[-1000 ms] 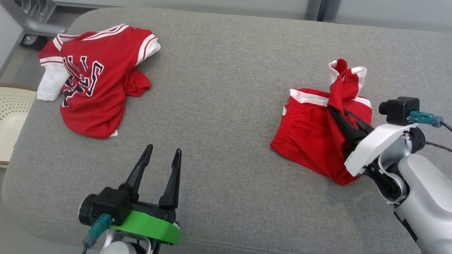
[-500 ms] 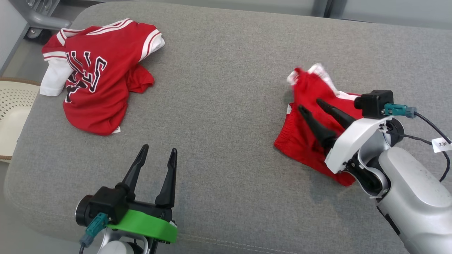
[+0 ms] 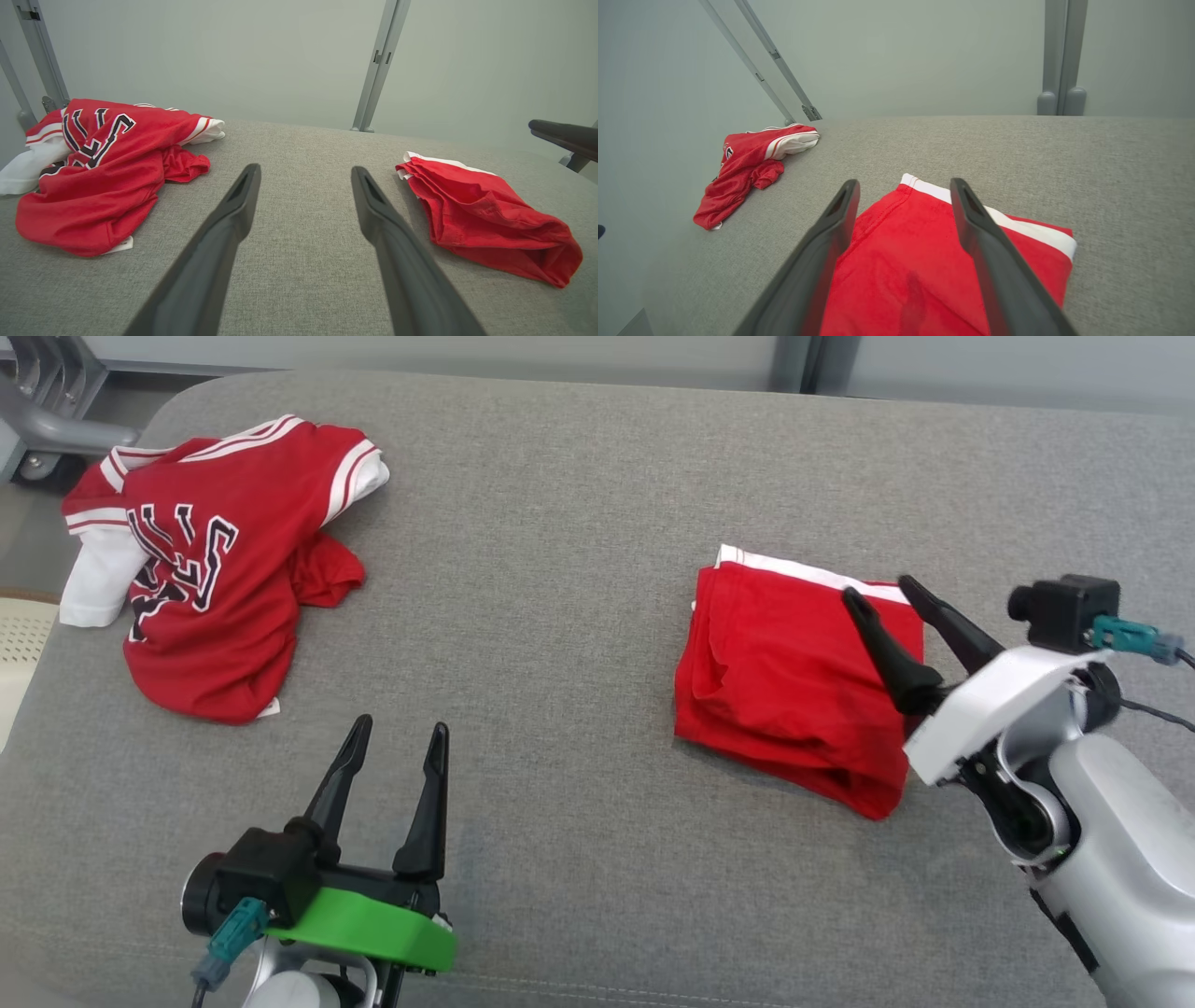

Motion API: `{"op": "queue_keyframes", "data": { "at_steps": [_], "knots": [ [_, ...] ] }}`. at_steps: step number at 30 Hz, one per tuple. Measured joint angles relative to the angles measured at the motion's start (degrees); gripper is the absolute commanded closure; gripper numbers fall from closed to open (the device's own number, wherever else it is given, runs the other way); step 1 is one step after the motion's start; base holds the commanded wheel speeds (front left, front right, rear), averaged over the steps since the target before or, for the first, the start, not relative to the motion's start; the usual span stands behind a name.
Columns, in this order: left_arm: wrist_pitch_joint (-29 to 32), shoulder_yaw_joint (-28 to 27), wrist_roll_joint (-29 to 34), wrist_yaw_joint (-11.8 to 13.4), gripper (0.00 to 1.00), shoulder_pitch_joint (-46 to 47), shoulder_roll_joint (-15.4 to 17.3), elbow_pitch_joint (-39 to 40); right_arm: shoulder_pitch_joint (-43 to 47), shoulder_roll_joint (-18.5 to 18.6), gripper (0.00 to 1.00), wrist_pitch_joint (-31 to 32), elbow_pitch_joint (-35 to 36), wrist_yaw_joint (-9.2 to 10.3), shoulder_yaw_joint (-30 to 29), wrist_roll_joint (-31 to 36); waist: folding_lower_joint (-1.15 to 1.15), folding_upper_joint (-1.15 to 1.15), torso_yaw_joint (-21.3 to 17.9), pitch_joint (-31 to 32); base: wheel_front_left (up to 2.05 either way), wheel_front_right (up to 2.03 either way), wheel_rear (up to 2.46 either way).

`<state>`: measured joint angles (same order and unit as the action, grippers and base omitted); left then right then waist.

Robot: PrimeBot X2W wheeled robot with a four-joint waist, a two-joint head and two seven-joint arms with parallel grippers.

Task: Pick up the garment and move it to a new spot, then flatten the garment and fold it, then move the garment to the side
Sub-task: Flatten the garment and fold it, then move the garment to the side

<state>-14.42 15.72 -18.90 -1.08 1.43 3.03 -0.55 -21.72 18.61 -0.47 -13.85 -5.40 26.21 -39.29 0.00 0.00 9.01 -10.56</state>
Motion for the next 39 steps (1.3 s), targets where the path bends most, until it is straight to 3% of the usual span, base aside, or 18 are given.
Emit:
{"op": "queue_keyframes", "data": {
  "at_steps": [6, 26, 27, 28, 30, 31, 35, 39],
  "knots": [
    [0.0, 0.8, 0.0, 0.0, 0.0, -0.1, 0.0, 0.5, 7.0, 4.2, 0.0, 0.0, -3.4, 3.04, -4.4, -2.6, 0.0, 0.0, -1.6, 0.0, 0.0, 0.0, 0.0],
    [0.0, 2.0, 1.5, -0.9, 0.0, 0.1, -0.1, 0.7, 9.1, 0.4, 0.0, 2.7, -9.1, 1.37, -5.7, -11.1, 0.0, 0.0, 1.7, -2.5, 0.0, 0.0, 0.0],
    [0.0, 2.0, 1.5, -0.9, 0.0, 0.1, -0.1, 0.7, 9.1, 0.4, 0.09, 2.7, -9.1, 1.37, -5.7, -11.1, 0.0, 0.0, 1.7, -2.5, 0.0, 0.0, 0.0],
    [0.0, 2.1, 1.5, -0.9, 0.0, 0.1, -0.1, 0.7, 8.9, 0.2, 0.49, 3.0, -9.3, 1.37, -5.7, -11.3, 0.0, 0.0, 2.0, -2.6, 0.0, 0.0, 0.0],
    [0.0, 2.1, 1.5, -0.9, 0.0, 0.3, -0.1, 0.7, 8.2, -0.2, 0.89, 3.6, -9.8, 1.19, -5.8, -12.3, 0.0, 0.0, 2.5, -2.8, 0.0, 0.0, 0.0],
    [0.0, 2.2, 1.5, -0.9, 0.0, 0.4, -0.1, 0.7, 7.7, -0.3, 1.0, 4.0, -10.0, 0.93, -6.1, -13.1, 0.0, 0.0, 2.8, -2.9, 0.0, 0.0, 0.0],
    [0.0, 1.7, 1.5, -0.9, 0.0, 1.1, -0.1, 0.9, 5.7, 0.3, 1.0, 6.0, -10.2, 0.62, -7.0, -14.4, 0.0, 0.0, 3.6, -3.5, 0.0, 0.0, 0.0],
    [0.0, 1.2, 1.5, -0.9, 0.0, 1.2, -0.2, 1.1, 2.8, 4.9, 1.0, 9.3, -10.2, 0.36, -7.1, -14.0, 0.0, 0.0, 3.9, -4.4, 0.0, 0.0, 0.0]
  ]
}}
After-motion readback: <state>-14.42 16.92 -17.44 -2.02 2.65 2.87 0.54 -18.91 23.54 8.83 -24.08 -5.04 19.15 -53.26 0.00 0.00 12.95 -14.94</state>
